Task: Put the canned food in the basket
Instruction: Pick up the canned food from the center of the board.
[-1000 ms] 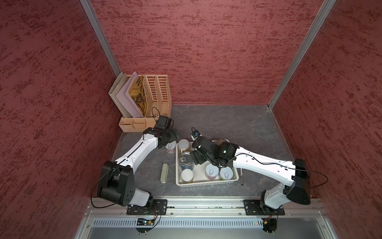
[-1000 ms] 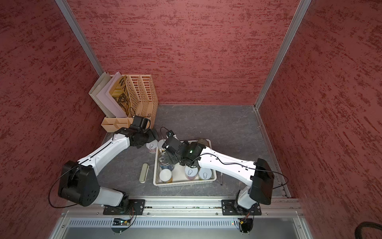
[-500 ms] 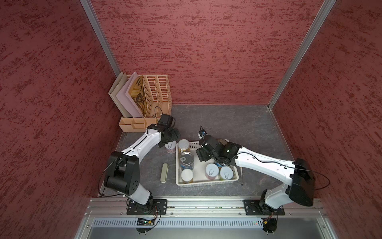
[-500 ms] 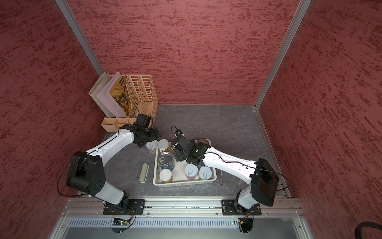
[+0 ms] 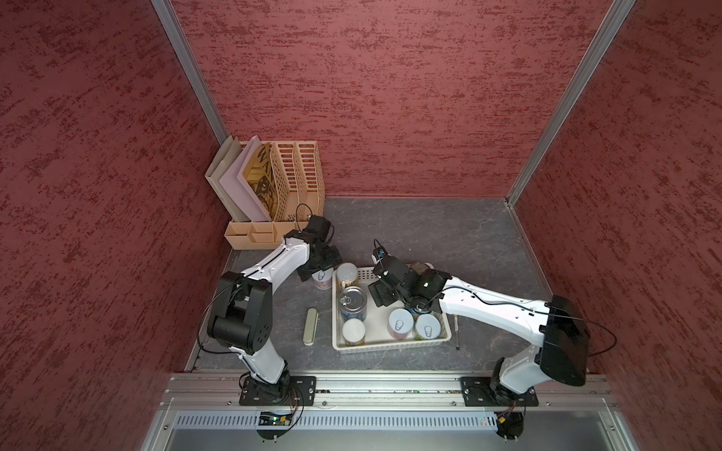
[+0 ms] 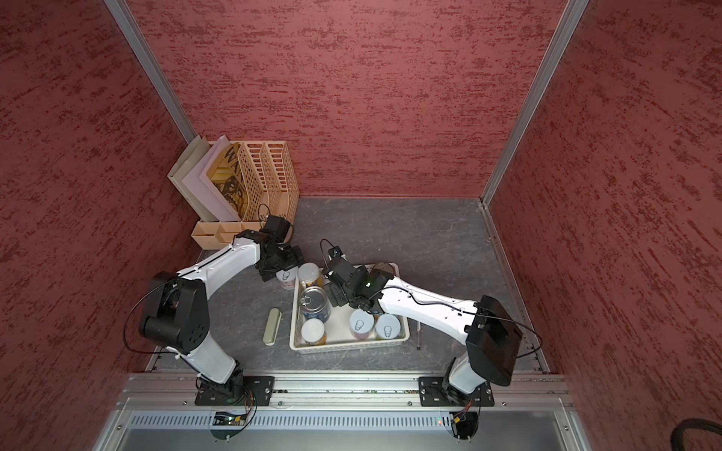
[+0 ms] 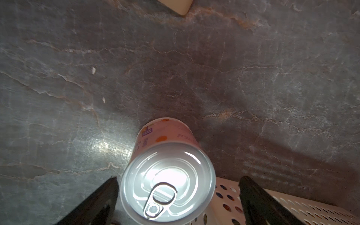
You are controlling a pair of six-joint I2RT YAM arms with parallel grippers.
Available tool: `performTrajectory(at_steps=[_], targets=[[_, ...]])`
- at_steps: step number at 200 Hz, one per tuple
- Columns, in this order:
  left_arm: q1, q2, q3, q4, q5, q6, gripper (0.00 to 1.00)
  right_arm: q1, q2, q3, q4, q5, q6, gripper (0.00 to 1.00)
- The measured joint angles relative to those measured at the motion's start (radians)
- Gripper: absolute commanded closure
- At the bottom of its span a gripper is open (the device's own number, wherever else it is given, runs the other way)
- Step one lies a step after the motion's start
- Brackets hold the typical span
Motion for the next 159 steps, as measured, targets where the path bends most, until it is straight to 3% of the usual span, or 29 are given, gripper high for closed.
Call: performTrajectory(at_steps=[44,68,94,131,159], targets=[[-0.009,0.053,0.047,-0.076,-0.038,-0.014,0.0,0.0,0.015,0.0,0.0,-0.003,0.0,0.13],[-0.011,0.074,0.07,-0.092,-0.045,-0.015,0.24,0.0,0.029,0.0,0.0,-0.007,0.0,0.13],[-0.013,0.085,0.086,-0.1,-0.049,-0.02,0.37,0.0,0.039,0.001,0.0,-0.014,0.0,0.13],[-0.014,0.106,0.112,-0.12,-0.05,-0.02,0.43,0.0,0.04,0.001,-0.001,-0.019,0.0,0.13],[-0.014,0.121,0.13,-0.126,-0.049,-0.02,0.52,0.0,0.04,0.001,-0.001,-0.022,0.0,0.13]])
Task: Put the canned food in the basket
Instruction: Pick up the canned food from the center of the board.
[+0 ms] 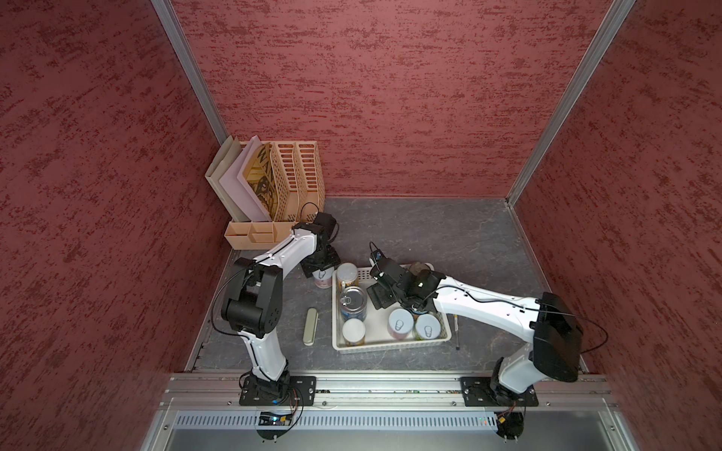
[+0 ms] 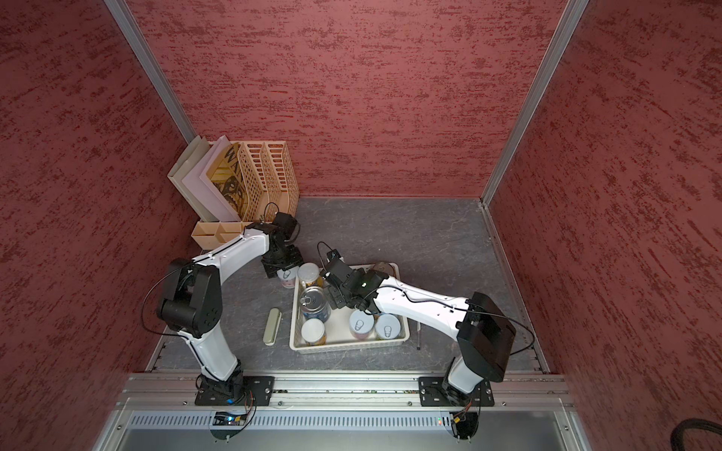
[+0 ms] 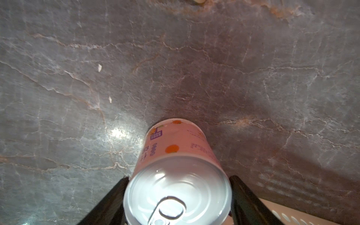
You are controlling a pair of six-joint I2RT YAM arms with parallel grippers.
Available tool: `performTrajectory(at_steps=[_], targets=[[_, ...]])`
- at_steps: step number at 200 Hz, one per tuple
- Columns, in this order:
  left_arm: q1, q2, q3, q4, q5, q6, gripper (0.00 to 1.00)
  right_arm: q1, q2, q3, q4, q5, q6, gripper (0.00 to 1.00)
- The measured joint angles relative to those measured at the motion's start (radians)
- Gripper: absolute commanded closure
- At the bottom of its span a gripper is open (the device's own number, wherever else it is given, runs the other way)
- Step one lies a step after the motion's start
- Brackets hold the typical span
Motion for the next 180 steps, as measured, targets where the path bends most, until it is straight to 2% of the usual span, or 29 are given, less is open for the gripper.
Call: performTrajectory(at_steps=[48,90,135,180], targets=[[-0.003,-0.017,-0.014,0.001,-0.012,0.002,0.65,0.0,0.0,0.0,0.0,-0.002,0.0,0.13],[-0.014,-0.104,-0.043,-0.029,-0.047,0.01,0.64,0.0,0.01,0.0,0.0,-0.004,0.0,0.14],[-0.038,-0.232,-0.05,-0.044,-0.11,0.008,0.58,0.0,0.018,0.0,0.0,-0.004,0.0,0.14],[-0.129,-0.371,-0.06,-0.066,-0.193,0.008,0.56,0.0,0.007,-0.001,0.013,0.003,0.002,0.14]])
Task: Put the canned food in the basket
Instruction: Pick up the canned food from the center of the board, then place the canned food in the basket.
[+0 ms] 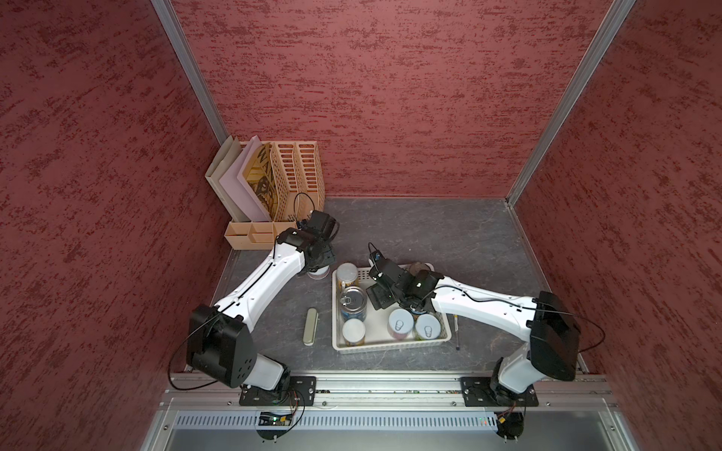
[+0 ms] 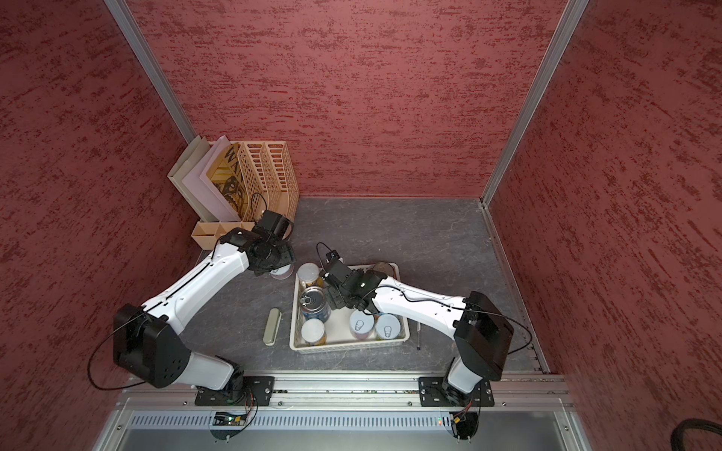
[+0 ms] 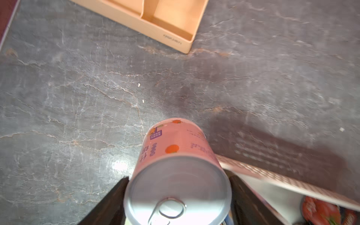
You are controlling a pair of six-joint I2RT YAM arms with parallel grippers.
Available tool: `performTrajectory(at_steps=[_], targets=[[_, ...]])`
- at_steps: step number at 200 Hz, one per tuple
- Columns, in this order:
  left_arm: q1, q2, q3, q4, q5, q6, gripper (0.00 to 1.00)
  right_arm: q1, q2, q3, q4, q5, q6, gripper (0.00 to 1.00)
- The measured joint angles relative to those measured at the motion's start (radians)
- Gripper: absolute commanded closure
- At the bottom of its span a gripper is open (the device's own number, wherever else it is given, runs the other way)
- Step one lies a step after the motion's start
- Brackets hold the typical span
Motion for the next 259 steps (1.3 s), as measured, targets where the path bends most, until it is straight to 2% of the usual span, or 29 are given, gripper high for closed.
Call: performTrajectory(at_steps=[70,115,216,259], targets=[[-0.161,-0.076,0.001,-0.013,-0.076,0.002,0.59,-0.026,-0.114,-0.071,0.041,0.036,0.027,0.14],[-0.341,-0.078,0.038,-0.023,-0.201,0.014,0.59,-0.058,-0.238,-0.125,0.06,0.065,0.043,0.14],[-0.596,-0.089,0.042,0.092,-0.261,0.142,0.61,-0.138,-0.443,-0.225,0.077,0.141,0.09,0.14],[-0.643,-0.064,0.045,0.145,-0.252,0.172,0.62,-0.177,-0.484,-0.238,0.078,0.146,0.105,0.14]])
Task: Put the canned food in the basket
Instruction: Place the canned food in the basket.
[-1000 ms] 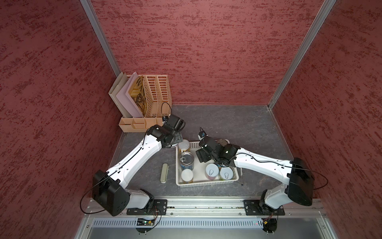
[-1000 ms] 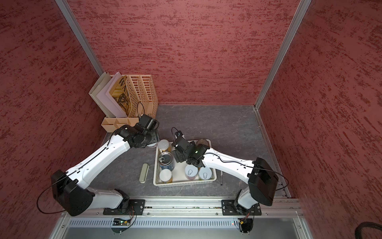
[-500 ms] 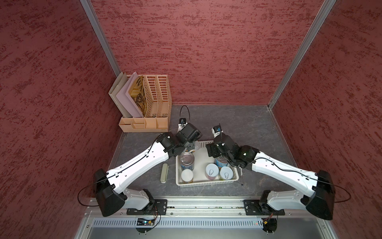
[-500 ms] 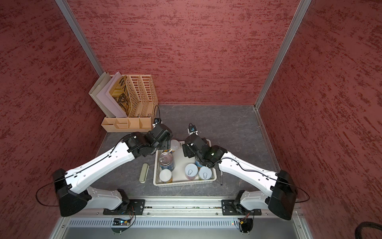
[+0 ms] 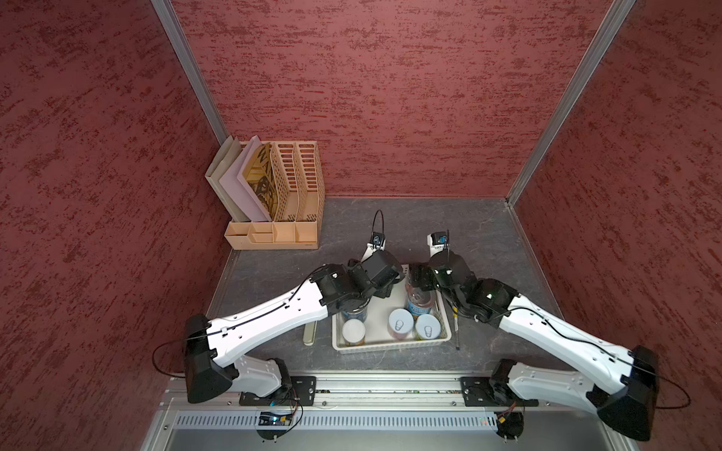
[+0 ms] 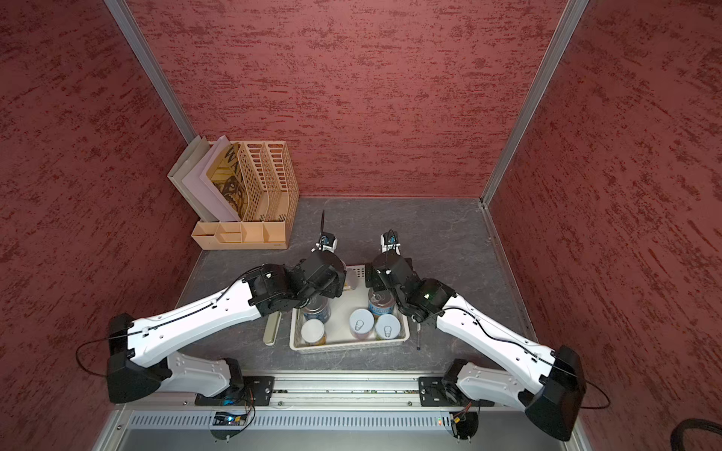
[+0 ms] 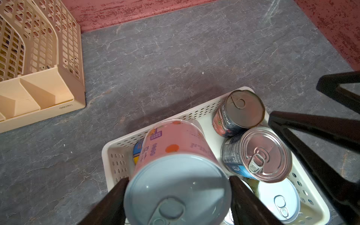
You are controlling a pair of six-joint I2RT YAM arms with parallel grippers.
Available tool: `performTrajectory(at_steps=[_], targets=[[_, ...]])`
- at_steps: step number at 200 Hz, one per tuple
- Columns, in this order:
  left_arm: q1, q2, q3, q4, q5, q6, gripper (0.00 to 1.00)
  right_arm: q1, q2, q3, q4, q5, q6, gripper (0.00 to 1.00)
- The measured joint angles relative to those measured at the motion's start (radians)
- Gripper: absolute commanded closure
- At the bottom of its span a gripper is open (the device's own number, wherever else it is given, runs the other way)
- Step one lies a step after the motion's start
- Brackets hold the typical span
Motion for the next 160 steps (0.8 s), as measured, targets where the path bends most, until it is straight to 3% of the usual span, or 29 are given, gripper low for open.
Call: performTrajectory(at_steps=[72,160], targets=[[0.06,0.032,0.0,0.021,0.05,-0.005,0.63,-0.024,0.021,-0.005,0.0,-0.014,0.01,0.15],[-0.008,0.071,0.0,-0.069,0.208,-0.154,0.63,-0.04,0.022,-0.005,0.002,-0.066,0.011,0.15]])
